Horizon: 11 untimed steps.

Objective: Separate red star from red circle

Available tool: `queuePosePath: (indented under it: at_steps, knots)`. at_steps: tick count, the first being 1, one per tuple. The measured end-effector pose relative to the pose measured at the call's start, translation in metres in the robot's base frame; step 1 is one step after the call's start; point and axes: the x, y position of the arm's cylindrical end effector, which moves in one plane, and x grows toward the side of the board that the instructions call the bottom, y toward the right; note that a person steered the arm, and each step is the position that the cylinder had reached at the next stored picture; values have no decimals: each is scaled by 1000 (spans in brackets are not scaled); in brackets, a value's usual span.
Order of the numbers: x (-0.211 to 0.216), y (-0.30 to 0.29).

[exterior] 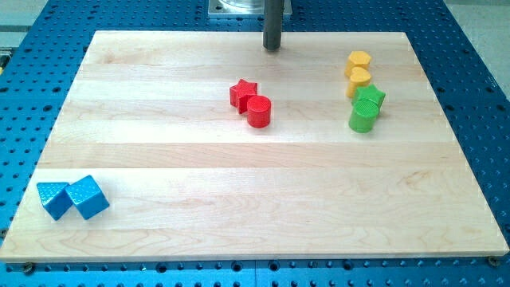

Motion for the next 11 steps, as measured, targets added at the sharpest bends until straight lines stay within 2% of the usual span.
queuePosePath:
  at_steps: [1,2,3,6,7,8,10,11]
  knots:
    - [29,0]
    - [89,20]
    - [128,19]
    - [140,-115]
    - [157,-140]
    - [171,-125]
    - [167,-110]
    - [167,-84]
